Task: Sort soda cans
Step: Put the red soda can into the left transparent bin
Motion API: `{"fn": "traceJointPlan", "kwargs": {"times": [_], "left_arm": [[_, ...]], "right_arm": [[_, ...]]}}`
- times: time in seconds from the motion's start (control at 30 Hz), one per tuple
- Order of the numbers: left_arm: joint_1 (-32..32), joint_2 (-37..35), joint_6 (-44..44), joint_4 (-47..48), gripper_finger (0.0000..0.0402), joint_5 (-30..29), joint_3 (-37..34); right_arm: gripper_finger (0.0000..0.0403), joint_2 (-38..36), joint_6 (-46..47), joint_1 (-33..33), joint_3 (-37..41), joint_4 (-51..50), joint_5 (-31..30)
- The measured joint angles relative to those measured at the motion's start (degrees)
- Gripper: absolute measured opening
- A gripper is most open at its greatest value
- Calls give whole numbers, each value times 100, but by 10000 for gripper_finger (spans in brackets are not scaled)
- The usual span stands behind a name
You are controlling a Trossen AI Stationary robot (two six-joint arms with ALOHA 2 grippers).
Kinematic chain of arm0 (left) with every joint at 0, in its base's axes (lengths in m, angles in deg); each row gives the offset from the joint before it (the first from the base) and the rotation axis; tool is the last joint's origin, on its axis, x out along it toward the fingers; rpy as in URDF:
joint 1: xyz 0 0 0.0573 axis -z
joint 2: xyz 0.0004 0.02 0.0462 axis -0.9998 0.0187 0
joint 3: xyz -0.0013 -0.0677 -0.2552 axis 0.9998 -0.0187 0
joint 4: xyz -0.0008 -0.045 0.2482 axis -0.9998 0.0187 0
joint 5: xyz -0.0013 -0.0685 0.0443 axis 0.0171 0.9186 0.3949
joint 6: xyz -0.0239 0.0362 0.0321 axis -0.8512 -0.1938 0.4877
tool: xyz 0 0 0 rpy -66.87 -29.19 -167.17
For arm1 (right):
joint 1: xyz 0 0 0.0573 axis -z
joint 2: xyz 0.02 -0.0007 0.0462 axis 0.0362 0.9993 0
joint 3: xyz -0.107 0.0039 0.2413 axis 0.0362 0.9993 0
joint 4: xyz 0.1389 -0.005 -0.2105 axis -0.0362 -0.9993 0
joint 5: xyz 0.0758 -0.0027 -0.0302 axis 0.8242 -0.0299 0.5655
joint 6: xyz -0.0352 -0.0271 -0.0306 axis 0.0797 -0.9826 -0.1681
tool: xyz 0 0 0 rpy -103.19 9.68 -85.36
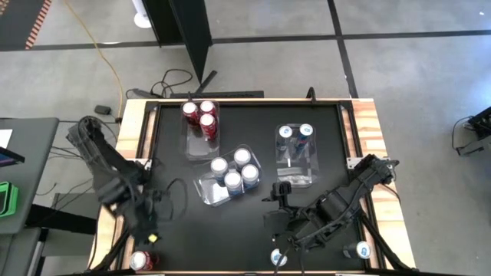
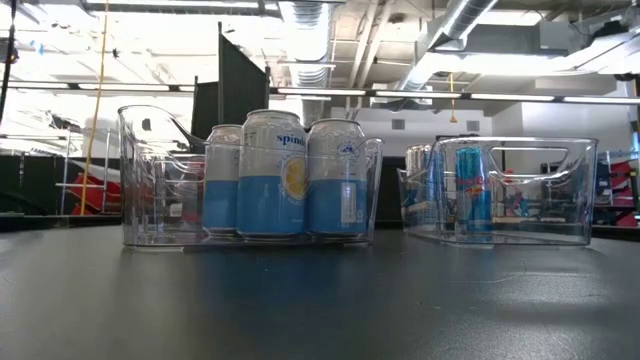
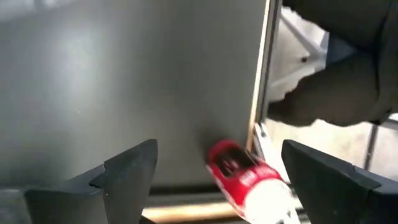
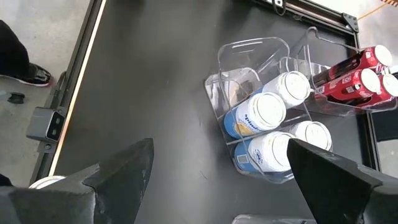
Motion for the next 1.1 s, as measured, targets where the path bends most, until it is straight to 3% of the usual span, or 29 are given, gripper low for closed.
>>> {"fn": "traceJointPlan", "kwargs": {"times": [0.23, 0.43, 1.1], "left_arm": [[783, 524, -1854, 73, 336, 676, 4], [1173, 846, -2769, -2, 336, 1386, 3], [1256, 870, -3519, -828, 336, 1664, 194]], "right_arm": [[388, 31, -391, 31, 0, 273, 0], [388, 33, -775, 107, 0, 629, -2], [388, 31, -1805, 502, 0, 1047, -190]]}}
